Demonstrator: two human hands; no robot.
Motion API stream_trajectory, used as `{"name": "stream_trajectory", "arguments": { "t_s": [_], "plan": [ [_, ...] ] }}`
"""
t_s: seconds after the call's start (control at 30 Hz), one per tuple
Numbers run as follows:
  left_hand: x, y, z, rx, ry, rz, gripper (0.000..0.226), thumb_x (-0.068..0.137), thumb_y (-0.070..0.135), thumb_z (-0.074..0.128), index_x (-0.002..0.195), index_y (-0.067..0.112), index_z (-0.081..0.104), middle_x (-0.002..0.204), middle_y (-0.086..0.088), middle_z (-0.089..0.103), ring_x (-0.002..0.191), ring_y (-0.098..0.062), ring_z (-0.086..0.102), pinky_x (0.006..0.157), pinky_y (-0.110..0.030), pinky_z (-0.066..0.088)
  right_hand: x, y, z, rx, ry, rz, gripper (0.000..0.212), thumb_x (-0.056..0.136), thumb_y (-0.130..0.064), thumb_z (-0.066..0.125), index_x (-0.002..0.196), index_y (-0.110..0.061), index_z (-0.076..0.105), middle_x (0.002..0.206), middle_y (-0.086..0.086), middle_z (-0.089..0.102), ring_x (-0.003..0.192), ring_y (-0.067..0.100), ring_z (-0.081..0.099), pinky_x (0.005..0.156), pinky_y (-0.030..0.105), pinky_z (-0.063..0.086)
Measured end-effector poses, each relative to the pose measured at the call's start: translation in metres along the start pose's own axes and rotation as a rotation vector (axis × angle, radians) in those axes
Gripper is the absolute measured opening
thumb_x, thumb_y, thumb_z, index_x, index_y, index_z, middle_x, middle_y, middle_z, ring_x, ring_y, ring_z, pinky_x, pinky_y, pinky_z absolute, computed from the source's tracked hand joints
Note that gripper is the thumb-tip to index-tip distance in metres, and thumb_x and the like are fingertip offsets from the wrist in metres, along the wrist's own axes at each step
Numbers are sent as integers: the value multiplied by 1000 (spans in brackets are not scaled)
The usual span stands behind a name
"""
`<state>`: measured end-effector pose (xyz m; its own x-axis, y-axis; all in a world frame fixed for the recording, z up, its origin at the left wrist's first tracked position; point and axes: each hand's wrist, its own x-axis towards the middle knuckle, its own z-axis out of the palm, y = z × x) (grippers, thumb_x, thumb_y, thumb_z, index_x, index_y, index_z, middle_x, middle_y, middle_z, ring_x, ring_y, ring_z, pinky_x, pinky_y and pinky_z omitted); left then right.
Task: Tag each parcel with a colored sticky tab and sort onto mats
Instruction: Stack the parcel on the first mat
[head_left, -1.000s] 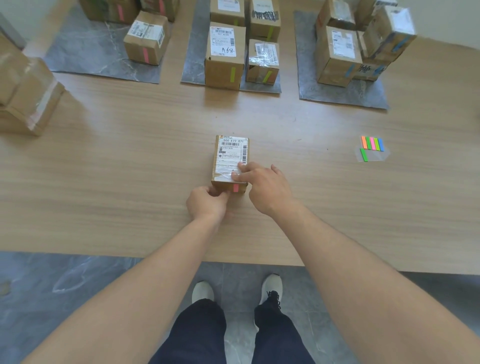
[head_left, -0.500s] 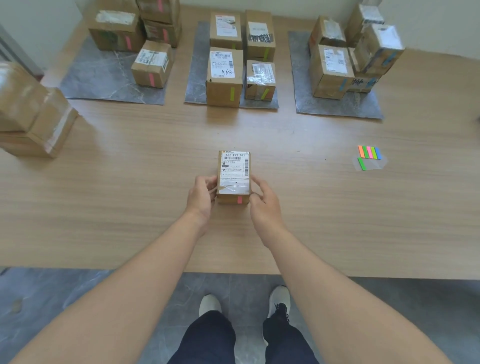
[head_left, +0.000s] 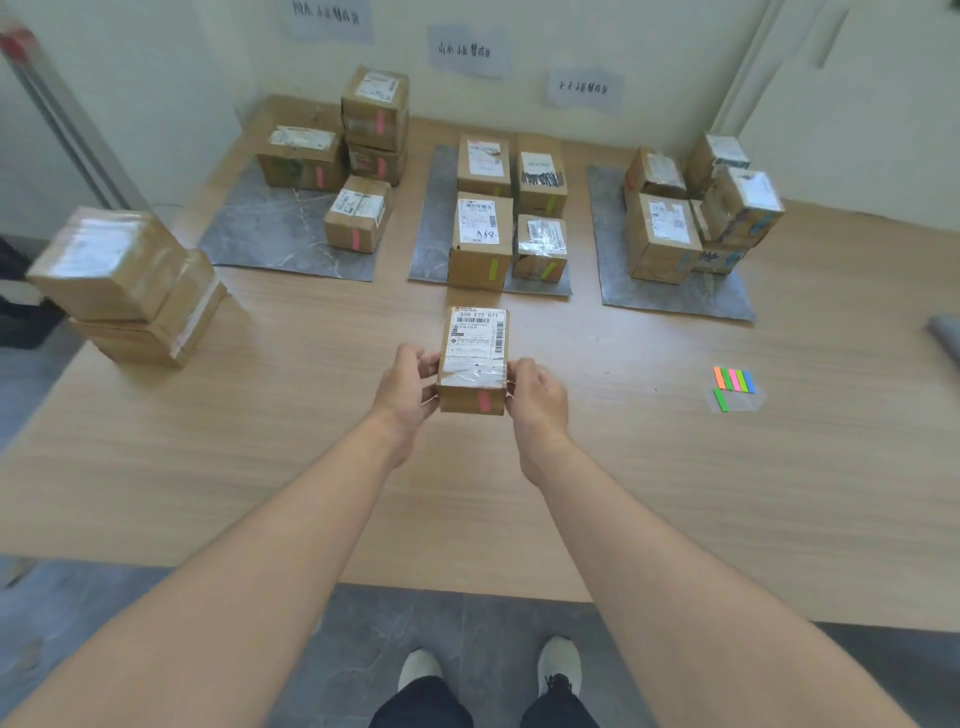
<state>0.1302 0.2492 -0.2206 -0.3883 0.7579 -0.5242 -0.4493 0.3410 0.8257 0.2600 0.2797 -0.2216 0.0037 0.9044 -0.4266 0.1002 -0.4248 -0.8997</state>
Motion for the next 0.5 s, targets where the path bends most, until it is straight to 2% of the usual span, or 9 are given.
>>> {"name": "stream_trajectory", "arguments": {
  "t_s": [0.1, 0.2, 0.37, 0.5],
  "plan": [
    [-6, 30, 2, 18, -13, 54, 39, 103, 34, 32, 97, 17, 66, 92, 6, 69, 79, -13, 62, 76, -25, 48, 3, -26, 8, 6, -2, -38, 27, 84, -36, 47, 82, -14, 62, 79, -1, 66, 72, 18, 54, 68, 35, 44],
    [-12, 56, 5, 32, -1, 89, 40, 103, 36, 32, 97, 18, 68, 93, 7, 69, 78, -12, 62, 74, -24, 48, 4, -49, 13, 7, -32, -61, 23, 85, -36, 48, 81, -16, 59, 80, 0, 66, 72, 18, 52, 67, 35, 43],
    [-13, 87, 9, 10, 52, 138, 37, 103, 36, 34, 99, 19, 67, 96, 6, 69, 81, -12, 63, 77, -25, 48, 20, -77, 26, 11, -94, -93, 32, 82, -38, 48, 88, -13, 67, 98, 6, 75, 85, 22, 65, 79, 40, 55],
    [-6, 100, 2, -4, 88, 151, 34, 102, 36, 38, 105, 17, 67, 98, 6, 70, 83, -13, 64, 80, -25, 50, 34, -87, 41, 5, -157, -99, 32, 86, -34, 49, 95, -9, 66, 99, 9, 74, 81, 17, 60, 74, 34, 48]
  ]
}}
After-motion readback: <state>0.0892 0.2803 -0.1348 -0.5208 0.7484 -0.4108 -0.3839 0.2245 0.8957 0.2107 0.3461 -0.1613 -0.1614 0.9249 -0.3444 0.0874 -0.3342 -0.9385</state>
